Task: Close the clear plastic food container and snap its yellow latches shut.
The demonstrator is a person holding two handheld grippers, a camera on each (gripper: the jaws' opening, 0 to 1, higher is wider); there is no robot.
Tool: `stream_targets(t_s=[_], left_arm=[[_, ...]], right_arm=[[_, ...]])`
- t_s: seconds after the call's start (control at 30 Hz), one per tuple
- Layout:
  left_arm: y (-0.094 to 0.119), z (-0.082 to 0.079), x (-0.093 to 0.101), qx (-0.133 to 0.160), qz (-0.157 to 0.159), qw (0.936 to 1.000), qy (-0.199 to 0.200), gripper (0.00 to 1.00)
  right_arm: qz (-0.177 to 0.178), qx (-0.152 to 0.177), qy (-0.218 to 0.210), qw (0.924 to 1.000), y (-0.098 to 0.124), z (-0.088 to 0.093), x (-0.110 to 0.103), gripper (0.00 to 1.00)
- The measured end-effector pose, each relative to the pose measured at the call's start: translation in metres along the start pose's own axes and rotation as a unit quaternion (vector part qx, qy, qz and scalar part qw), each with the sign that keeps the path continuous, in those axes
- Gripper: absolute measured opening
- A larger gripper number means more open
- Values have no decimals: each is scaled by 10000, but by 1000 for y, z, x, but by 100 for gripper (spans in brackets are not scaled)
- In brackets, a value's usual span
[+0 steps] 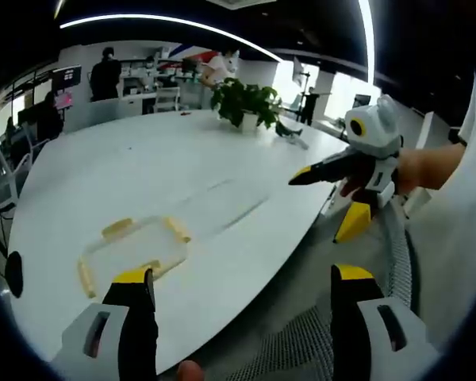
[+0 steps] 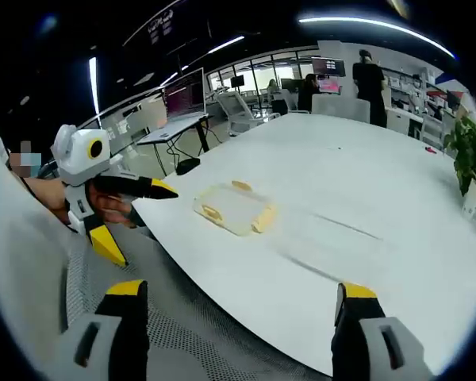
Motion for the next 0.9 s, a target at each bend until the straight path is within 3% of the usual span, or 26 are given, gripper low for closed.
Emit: stream_targets(t_s=[0.9], left_arm=[[-1,1,0,-42,35,10000,14,91]], right_arm=[[-43,-16,7,10000,-1,0,-1,99]])
Point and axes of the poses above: the point that each gripper's makers call its tool centre point, and the gripper's own axes: y roughly backward along the fingers, x roughly to its right, z roughly out of its underside, the point moved 7 cm from there along y, roughly backward along the fingers, and after that the axes turned 7 degrees about y, right-handed, at the moved point
